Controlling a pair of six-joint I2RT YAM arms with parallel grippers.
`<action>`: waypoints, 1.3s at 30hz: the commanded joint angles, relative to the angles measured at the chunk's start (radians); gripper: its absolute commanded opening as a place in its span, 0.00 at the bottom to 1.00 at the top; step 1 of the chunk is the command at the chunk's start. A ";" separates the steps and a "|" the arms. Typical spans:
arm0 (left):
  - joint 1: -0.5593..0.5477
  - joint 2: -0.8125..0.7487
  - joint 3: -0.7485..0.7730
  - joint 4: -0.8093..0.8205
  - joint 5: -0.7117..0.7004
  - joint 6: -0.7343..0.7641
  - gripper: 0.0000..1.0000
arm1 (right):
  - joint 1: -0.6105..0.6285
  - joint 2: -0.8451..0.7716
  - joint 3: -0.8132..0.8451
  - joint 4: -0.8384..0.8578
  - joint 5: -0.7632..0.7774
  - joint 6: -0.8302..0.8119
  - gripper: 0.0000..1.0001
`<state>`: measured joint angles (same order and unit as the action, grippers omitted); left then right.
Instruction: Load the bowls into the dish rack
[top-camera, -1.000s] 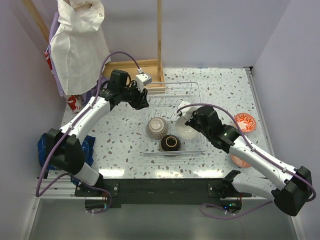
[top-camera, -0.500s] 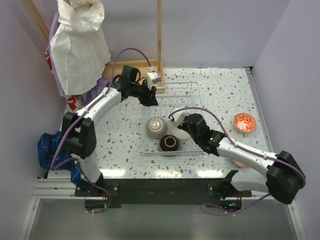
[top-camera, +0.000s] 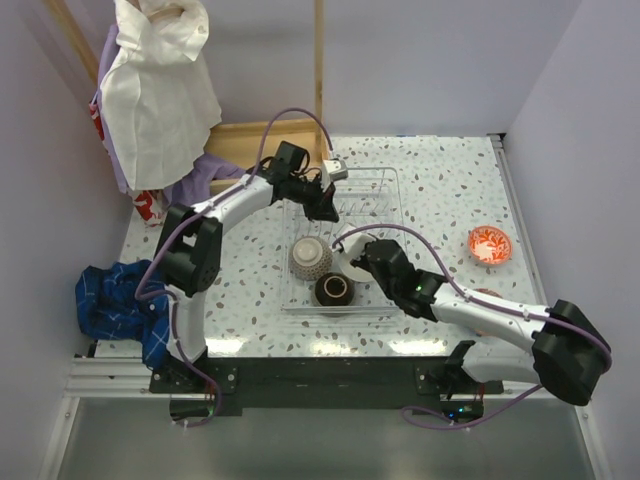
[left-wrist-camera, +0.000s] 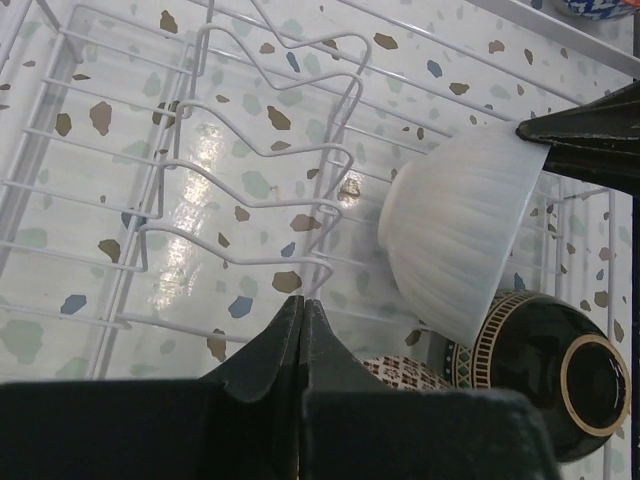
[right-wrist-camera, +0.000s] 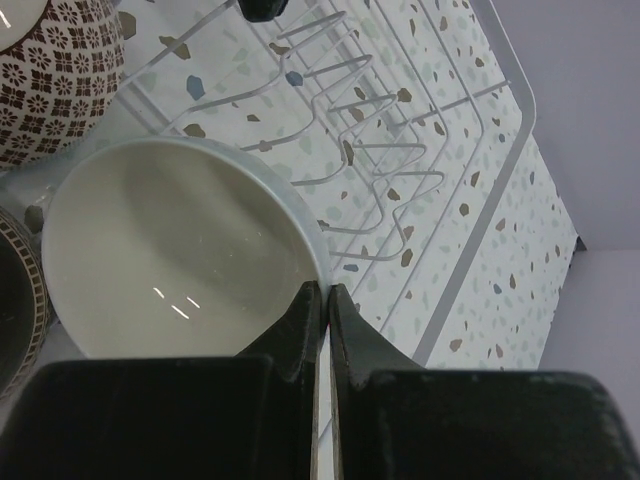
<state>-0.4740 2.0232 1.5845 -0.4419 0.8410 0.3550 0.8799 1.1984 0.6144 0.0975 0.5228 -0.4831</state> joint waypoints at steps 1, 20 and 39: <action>-0.017 0.031 0.045 0.103 0.072 -0.001 0.00 | 0.031 -0.010 -0.033 0.045 -0.078 0.037 0.00; -0.107 0.049 0.010 0.109 0.174 0.058 0.00 | 0.051 0.026 0.016 -0.073 -0.155 0.027 0.32; -0.149 0.019 0.017 -0.069 0.256 0.186 0.00 | 0.051 -0.149 0.260 -0.580 -0.238 0.161 0.54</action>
<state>-0.6003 2.0930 1.5837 -0.4488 1.0191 0.4946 0.9249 1.1179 0.7876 -0.3283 0.3214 -0.3874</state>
